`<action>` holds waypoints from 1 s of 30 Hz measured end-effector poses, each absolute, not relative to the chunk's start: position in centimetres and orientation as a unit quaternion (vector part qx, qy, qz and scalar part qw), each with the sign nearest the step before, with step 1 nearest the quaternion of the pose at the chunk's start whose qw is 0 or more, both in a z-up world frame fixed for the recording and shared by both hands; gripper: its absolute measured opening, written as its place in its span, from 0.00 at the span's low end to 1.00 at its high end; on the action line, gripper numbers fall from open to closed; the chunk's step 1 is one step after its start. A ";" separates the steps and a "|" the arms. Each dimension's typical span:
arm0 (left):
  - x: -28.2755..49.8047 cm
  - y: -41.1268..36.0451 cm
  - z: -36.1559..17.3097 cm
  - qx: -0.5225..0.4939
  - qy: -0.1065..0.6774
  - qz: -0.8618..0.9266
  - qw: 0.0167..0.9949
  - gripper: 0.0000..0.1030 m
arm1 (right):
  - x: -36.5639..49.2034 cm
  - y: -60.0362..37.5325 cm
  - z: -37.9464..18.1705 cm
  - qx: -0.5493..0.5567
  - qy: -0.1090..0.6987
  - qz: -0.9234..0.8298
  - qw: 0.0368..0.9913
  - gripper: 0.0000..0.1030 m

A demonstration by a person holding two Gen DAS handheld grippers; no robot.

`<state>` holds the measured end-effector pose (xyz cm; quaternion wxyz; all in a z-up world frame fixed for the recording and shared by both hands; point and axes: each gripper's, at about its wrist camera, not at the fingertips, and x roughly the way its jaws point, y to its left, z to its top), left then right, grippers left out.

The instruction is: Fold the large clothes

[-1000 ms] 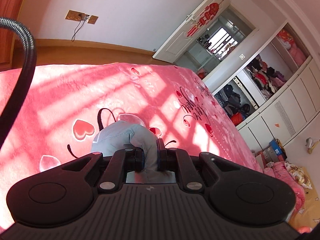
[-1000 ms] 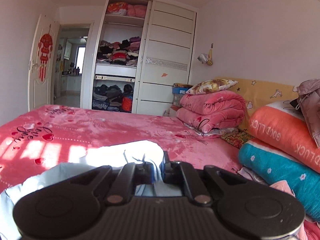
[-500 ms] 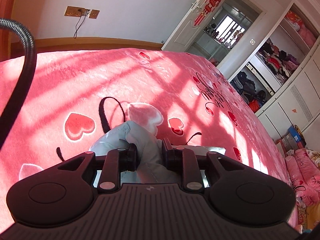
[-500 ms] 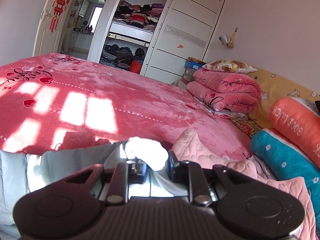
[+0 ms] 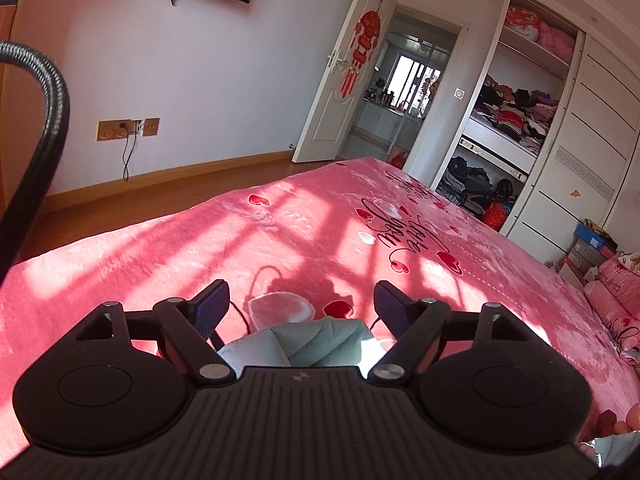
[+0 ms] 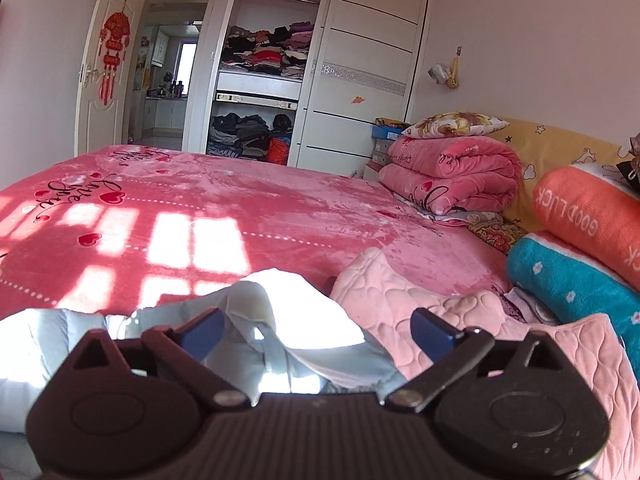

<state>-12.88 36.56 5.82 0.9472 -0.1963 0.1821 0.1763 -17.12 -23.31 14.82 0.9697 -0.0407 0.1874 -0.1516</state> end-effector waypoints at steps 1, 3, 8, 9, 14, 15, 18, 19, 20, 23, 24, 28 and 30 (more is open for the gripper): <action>-13.5 36.2 5.7 -0.190 0.179 0.175 0.949 0.94 | -17.6 -23.1 15.0 -0.037 0.184 -0.146 0.971 0.97; -14.2 35.1 5.6 -0.171 0.182 0.166 0.954 0.94 | -18.8 -22.3 15.4 -0.031 0.176 -0.132 0.975 0.97; -17.7 33.8 5.0 -0.168 0.168 0.164 0.957 0.94 | -20.6 -19.0 16.2 -0.025 0.171 -0.070 0.982 0.99; -18.1 33.8 4.4 -0.173 0.166 0.169 0.956 0.94 | -20.7 -18.2 16.2 -0.026 0.172 -0.056 0.983 0.99; -18.9 35.3 3.3 -0.190 0.171 0.169 0.952 0.94 | -20.3 -12.9 17.0 -0.017 0.193 0.049 0.980 0.99; -19.0 35.8 2.9 -0.196 0.165 0.172 0.951 0.94 | -20.0 -12.0 17.0 -0.019 0.197 0.063 0.978 0.99; -18.9 37.4 2.3 -0.226 0.154 0.170 0.947 0.94 | -17.9 -7.3 17.2 -0.048 0.204 0.121 0.970 0.99; -18.9 37.8 2.2 -0.230 0.150 0.166 0.947 0.94 | -17.1 -5.9 17.2 -0.055 0.207 0.141 0.966 0.99; -19.0 38.1 2.0 -0.230 0.147 0.164 0.948 0.95 | -16.2 -4.3 17.1 -0.062 0.214 0.165 0.961 0.99; -19.1 39.0 1.9 -0.240 0.140 0.154 0.948 0.96 | -12.6 -0.1 16.3 -0.068 0.247 0.236 0.937 0.94; -19.2 39.4 2.1 -0.250 0.138 0.151 0.947 0.96 | -11.5 1.1 16.1 -0.068 0.255 0.256 0.930 0.91; -18.8 40.6 2.7 -0.276 0.129 0.125 0.944 0.96 | -7.8 6.2 14.9 -0.078 0.285 0.291 0.910 0.87; -18.8 41.0 2.8 -0.276 0.132 0.112 0.945 0.96 | -6.6 8.0 14.4 -0.072 0.301 0.305 0.901 0.86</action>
